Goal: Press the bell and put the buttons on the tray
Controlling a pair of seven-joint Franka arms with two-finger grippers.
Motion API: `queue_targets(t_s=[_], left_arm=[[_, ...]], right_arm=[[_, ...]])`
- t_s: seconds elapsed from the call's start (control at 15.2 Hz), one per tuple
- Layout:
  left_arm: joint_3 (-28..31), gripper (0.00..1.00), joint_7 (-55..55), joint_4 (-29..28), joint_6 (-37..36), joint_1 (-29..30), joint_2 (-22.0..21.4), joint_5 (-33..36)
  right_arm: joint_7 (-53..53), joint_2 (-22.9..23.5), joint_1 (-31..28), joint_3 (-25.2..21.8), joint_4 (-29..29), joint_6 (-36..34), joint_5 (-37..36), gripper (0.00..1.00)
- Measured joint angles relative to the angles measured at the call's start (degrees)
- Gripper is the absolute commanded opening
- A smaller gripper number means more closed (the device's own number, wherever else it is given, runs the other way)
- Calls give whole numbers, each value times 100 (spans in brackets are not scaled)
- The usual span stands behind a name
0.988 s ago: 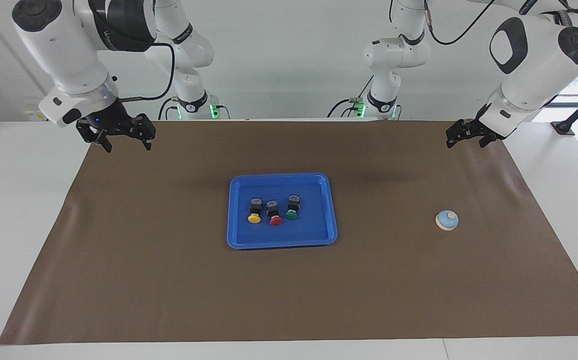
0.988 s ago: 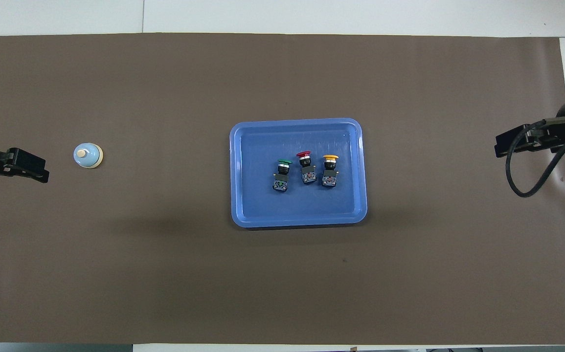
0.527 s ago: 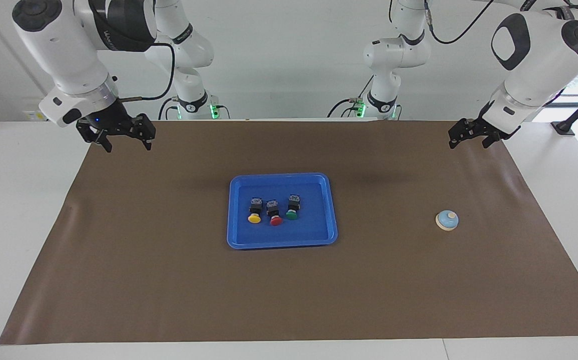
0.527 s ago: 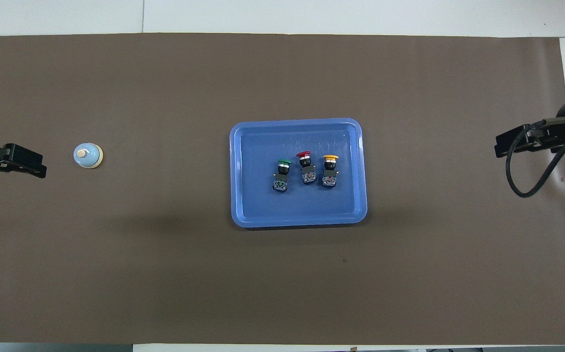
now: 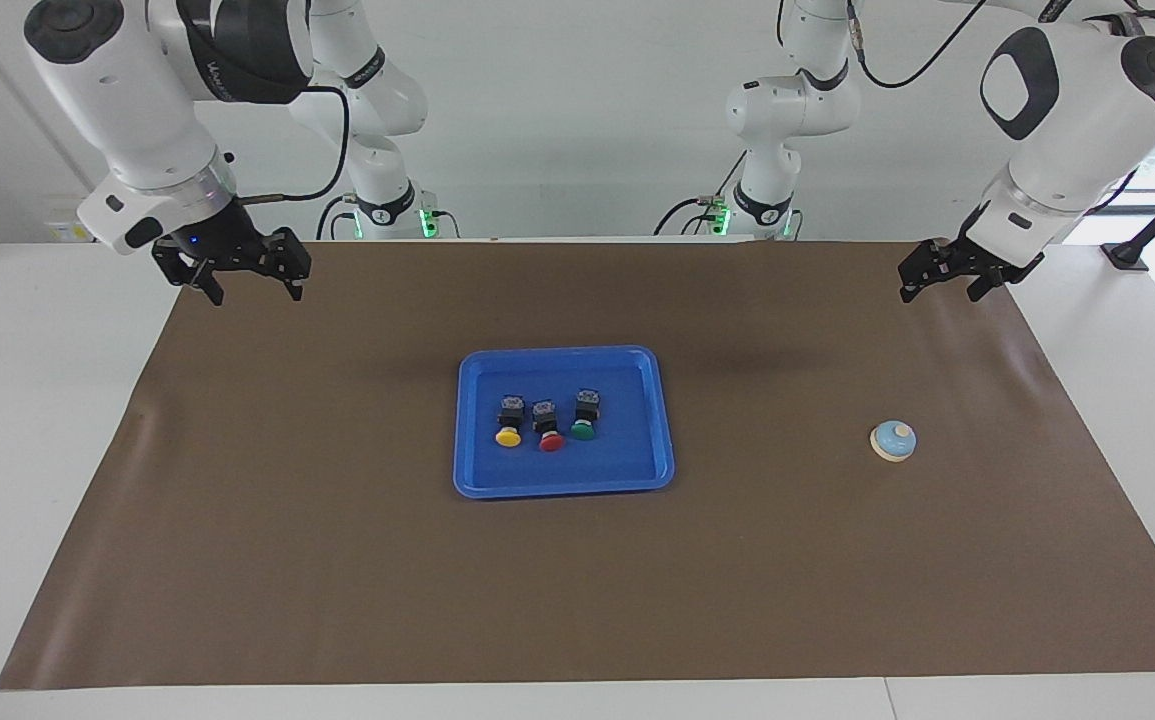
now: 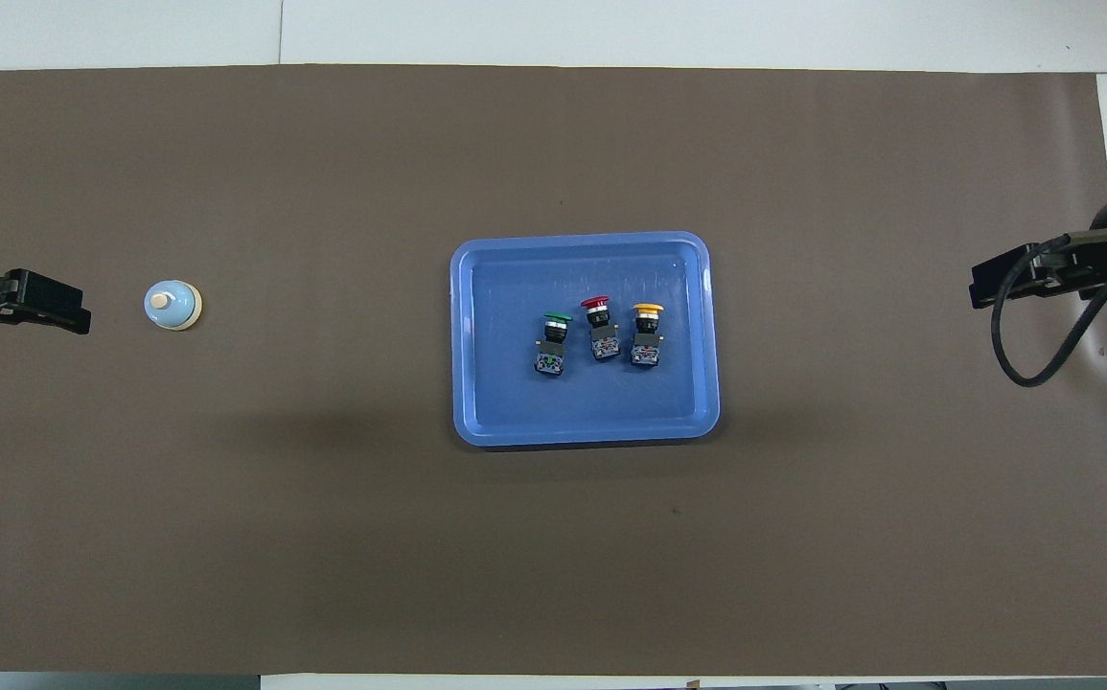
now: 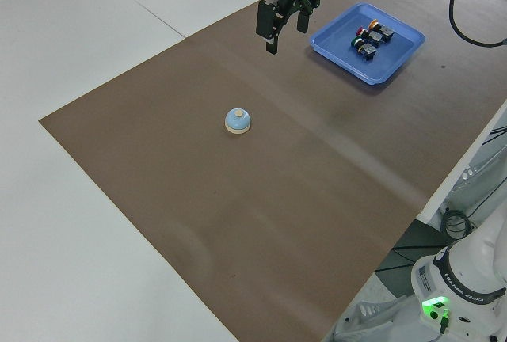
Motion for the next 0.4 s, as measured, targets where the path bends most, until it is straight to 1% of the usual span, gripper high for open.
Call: queue_targets(t_s=[0.4], left_arm=[[-1,100,-1,0,124,0,1,0]], right_arm=[[0,0,0,0,0,0,0,100]])
